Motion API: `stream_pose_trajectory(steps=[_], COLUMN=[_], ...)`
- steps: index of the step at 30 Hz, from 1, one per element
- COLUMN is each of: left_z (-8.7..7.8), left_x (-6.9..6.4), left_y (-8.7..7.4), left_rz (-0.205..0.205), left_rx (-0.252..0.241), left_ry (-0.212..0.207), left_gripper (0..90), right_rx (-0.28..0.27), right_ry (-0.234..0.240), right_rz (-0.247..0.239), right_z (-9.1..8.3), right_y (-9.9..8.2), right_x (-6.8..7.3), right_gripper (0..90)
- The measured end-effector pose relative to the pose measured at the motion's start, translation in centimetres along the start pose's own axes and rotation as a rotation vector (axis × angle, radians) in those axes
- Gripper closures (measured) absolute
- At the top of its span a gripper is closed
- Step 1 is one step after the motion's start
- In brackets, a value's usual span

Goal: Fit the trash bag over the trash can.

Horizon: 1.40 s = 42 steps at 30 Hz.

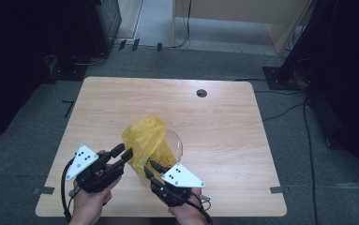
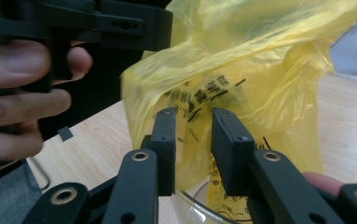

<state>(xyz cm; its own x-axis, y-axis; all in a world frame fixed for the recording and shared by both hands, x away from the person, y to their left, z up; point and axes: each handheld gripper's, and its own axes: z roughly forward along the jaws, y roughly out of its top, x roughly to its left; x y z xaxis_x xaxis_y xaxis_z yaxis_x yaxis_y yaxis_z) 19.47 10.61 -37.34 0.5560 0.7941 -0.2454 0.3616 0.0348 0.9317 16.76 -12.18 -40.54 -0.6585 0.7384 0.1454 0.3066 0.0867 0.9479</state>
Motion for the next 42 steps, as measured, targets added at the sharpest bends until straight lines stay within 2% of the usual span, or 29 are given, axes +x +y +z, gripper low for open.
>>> stream_pose_trajectory(steps=[3, 7, 11, 13, 14, 15, 16, 18, 19, 20, 21, 22, 24, 25, 26, 28, 30, 31, 33, 34, 35, 37, 38, 39, 40, 42], left_z=[-0.1, -0.3, -0.6, -0.7, -0.7, -0.8, -0.8, -0.8, -0.8, -0.9, -0.9, -1.0, -1.0, -1.1, -1.3, -1.4, -1.5, -1.5, -1.6, -1.7, -1.7, -1.7, -1.7, -1.5, -1.5, -1.3], left_x=[0.7, 1.4, 1.8, 1.7, 1.8, 1.8, 1.9, 1.8, 1.8, 1.8, 1.8, 1.8, 1.9, 2.0, 2.1, 2.3, 2.5, 2.5, 2.7, 2.8, 2.8, 3.0, 3.0, 2.9, 2.9, 2.2], left_y=[-0.4, -0.7, -1.0, -1.0, -1.0, -1.0, -1.1, -1.2, -1.2, -1.2, -1.2, -1.3, -1.3, -1.3, -1.3, -1.5, -1.6, -1.7, -1.9, -2.1, -2.1, -2.5, -2.5, -2.9, -2.9, -3.4], left_rz=[-0.02, -0.035, -0.023, -0.022, -0.021, -0.015, -0.015, -0.009, -0.009, -0.006, -0.006, -0.002, -0.002, -0.001, -0.004, -0.007, -0.015, -0.02, -0.028, -0.031, -0.031, -0.063, -0.063, -0.091, -0.091, -0.081], left_rx=[0.003, 0.0, -0.003, -0.006, -0.01, -0.01, -0.01, -0.01, -0.01, -0.01, -0.01, -0.013, -0.014, -0.014, -0.016, -0.011, -0.011, -0.006, 0.0, 0.008, 0.008, 0.021, 0.021, 0.032, 0.032, 0.052], left_ry=[-0.005, -0.012, -0.018, -0.018, -0.021, -0.025, -0.028, -0.036, -0.036, -0.045, -0.045, -0.05, -0.051, -0.053, -0.052, -0.052, -0.056, -0.058, -0.062, -0.068, -0.068, -0.088, -0.088, -0.102, -0.102, -0.115], left_gripper=[77.5, 78.9, 79.0, 79.0, 79.0, 79.2, 79.2, 79.6, 79.6, 79.6, 79.9, 80.4, 81.2, 81.6, 81.8, 82.6, 82.9, 84.1, 85.4, 86.2, 86.7, 87.6, 87.9, 88.0, 88.3, 88.6], right_rx=[-0.011, -0.037, -0.074, -0.069, -0.069, -0.044, -0.024, -0.005, -0.005, 0.021, 0.021, 0.063, 0.11, 0.123, 0.128, 0.102, 0.09, 0.063, 0.052, 0.033, 0.033, 0.022, 0.022, 0.02, 0.02, 0.028], right_ry=[-0.003, -0.025, -0.087, -0.091, -0.091, -0.059, -0.047, -0.052, -0.052, -0.084, -0.084, -0.096, -0.104, -0.11, -0.128, -0.155, -0.161, -0.182, -0.192, -0.219, -0.219, -0.253, -0.253, -0.273, -0.273, -0.296], right_rz=[0.0, 0.02, 0.073, 0.114, 0.114, 0.166, 0.184, 0.215, 0.215, 0.231, 0.231, 0.239, 0.22, 0.195, 0.175, 0.155, 0.155, 0.141, 0.129, 0.111, 0.111, 0.104, 0.104, 0.1, 0.1, 0.088], right_z=[-0.6, -1.2, -1.3, -1.0, -1.0, -0.4, 0.0, 0.9, 0.9, 1.8, 1.8, 2.7, 3.3, 3.5, 3.5, 3.1, 2.8, 1.9, 1.4, 0.2, 0.2, -1.4, -1.4, -2.3, -2.3, -3.5], right_y=[0.2, 0.7, 2.2, 3.1, 3.1, 3.8, 4.1, 4.6, 4.6, 5.0, 5.0, 5.2, 5.1, 5.0, 4.8, 4.5, 4.4, 4.2, 4.1, 3.7, 3.7, 3.3, 3.3, 2.9, 2.9, 2.1], right_x=[-0.5, -1.4, -3.1, -4.0, -4.0, -4.7, -4.9, -5.1, -5.1, -5.4, -5.4, -5.7, -5.6, -5.5, -5.3, -5.2, -5.2, -5.2, -5.3, -5.6, -5.6, -6.1, -6.1, -6.4, -6.4, -6.7], right_gripper=[70.1, 69.4, 66.5, 63.7, 63.7, 59.5, 58.2, 57.3, 57.3, 56.6, 56.6, 59.1, 71.4, 77.9, 83.3, 88.5, 89.5, 90.0, 90.0, 90.0, 90.0, 90.0, 90.0, 90.0, 90.0, 90.0])
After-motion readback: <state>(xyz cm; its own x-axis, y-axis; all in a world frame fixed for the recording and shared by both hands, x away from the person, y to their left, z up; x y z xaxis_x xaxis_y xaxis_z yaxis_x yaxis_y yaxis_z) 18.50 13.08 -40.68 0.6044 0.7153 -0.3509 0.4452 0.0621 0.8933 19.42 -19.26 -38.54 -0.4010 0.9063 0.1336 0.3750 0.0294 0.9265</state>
